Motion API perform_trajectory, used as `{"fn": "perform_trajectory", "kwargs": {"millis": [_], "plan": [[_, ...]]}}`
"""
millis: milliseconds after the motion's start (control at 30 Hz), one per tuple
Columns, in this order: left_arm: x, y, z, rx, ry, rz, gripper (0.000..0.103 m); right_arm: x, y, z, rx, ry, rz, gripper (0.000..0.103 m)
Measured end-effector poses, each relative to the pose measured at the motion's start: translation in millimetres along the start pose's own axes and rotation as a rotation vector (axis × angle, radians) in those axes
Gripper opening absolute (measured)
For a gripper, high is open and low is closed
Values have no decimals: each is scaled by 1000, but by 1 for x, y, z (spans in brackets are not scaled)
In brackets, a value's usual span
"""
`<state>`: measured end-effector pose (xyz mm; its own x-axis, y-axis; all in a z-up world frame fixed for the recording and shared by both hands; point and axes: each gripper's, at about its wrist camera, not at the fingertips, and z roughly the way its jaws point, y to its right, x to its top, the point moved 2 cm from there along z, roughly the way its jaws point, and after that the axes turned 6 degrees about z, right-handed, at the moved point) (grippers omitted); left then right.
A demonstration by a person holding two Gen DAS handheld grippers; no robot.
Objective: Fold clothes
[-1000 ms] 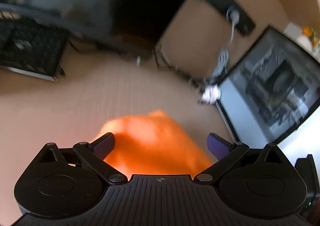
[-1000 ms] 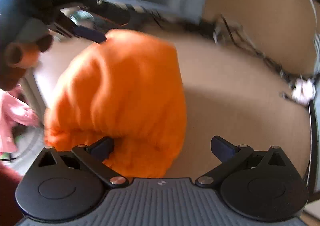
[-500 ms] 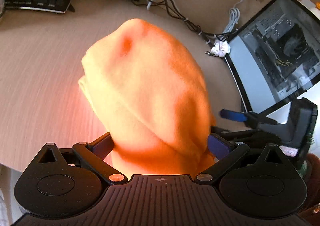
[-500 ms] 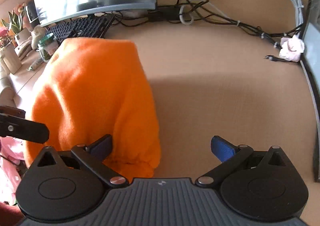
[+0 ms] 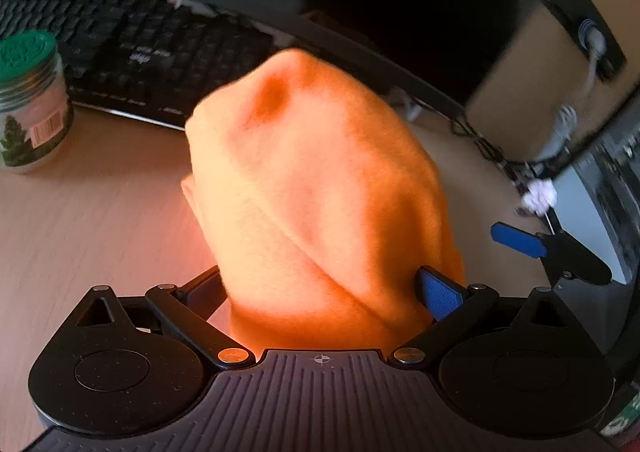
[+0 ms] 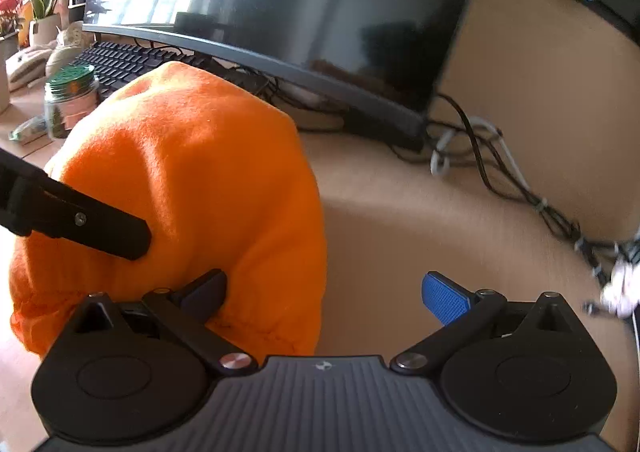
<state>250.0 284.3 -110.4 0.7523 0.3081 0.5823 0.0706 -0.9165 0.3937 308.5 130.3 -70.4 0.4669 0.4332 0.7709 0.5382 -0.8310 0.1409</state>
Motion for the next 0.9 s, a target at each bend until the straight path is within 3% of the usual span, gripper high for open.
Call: {"fn": "perform_trajectory", "kwargs": {"millis": [67, 167, 233, 367, 433, 500, 600, 700, 767, 900], "plan": [[1, -5, 1, -26, -9, -21, 102, 3, -4, 5, -6, 23, -18, 103], [1, -10, -19, -6, 28, 28, 102, 8, -6, 8, -2, 13, -34, 103], [12, -5, -44, -39, 109, 92, 102, 14, 0, -1, 6, -7, -41, 103], [39, 10, -87, -139, 258, 218, 103, 14, 25, -32, 41, 40, 70, 103], [59, 21, -79, -238, 286, 240, 103, 11, 31, -40, 19, 57, 107, 103], [75, 24, -53, -264, 241, 199, 103, 9, 31, -42, 18, 72, 116, 103], [84, 17, 1, -222, 119, 99, 103, 12, 27, -31, 21, 69, 66, 103], [86, 14, 23, -159, 121, 101, 103, 7, 18, 6, 38, 15, -50, 103], [89, 13, 32, -111, 120, 96, 103, 7, 19, 19, 82, 4, -45, 103], [99, 23, 20, -4, 101, 138, 103, 14, 35, 12, 168, 50, -53, 103]]}}
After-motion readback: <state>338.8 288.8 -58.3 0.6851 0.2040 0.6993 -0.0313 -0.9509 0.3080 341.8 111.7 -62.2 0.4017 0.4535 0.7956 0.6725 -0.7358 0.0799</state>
